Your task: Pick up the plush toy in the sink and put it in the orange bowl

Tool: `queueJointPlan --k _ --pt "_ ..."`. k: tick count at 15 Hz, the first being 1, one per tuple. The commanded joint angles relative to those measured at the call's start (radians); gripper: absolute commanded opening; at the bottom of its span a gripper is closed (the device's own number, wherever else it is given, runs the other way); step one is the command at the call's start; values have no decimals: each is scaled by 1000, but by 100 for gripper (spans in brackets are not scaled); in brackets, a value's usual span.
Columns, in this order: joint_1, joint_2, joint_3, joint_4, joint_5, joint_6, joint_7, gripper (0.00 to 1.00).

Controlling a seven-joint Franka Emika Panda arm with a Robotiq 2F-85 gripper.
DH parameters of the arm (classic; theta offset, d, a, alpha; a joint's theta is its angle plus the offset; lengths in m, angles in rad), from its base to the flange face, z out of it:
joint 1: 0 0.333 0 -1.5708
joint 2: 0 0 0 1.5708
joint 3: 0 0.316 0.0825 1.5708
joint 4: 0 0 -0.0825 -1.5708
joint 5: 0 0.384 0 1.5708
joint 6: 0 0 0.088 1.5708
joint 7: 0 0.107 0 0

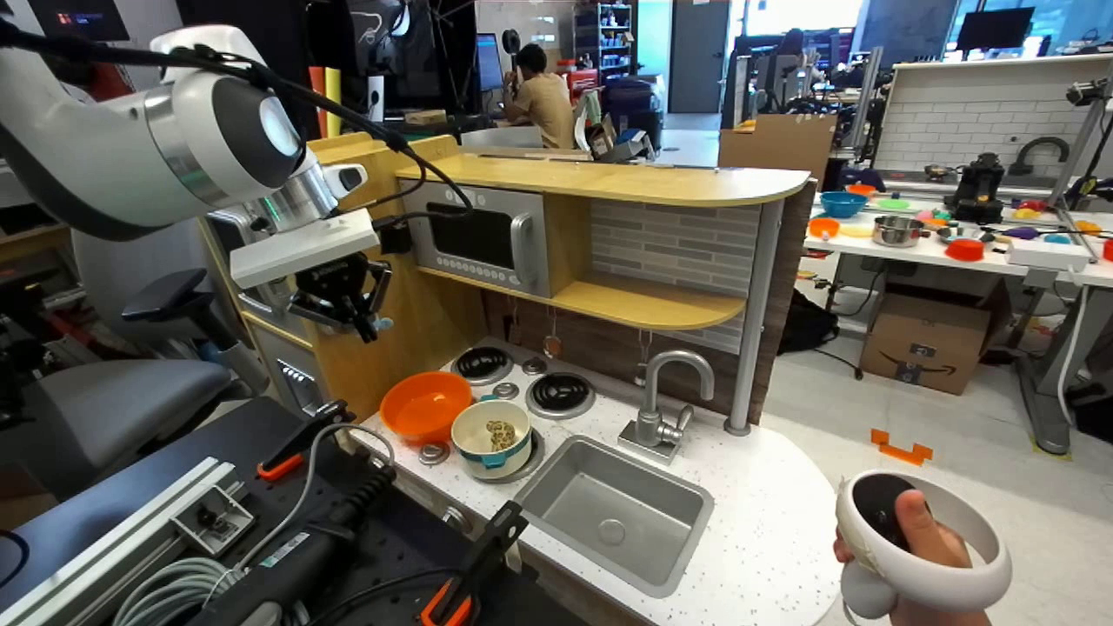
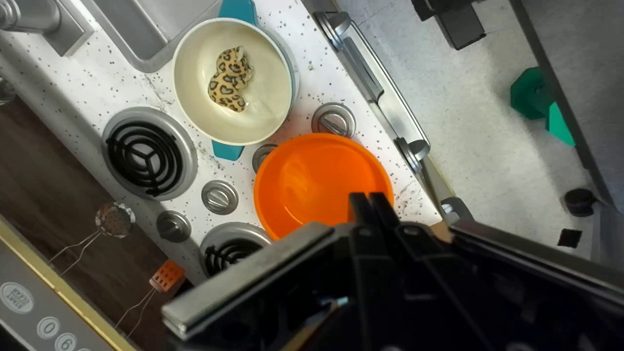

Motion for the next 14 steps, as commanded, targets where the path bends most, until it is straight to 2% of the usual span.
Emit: queueJointPlan --k 1,6,7,14 --pt "51 128 -31 112 -21 -41 63 1" --pt "81 293 -35 252 2 -79 82 1" --pt "58 319 -14 279 -16 -89 99 1" --pt "52 482 -12 466 4 -202 127 1"
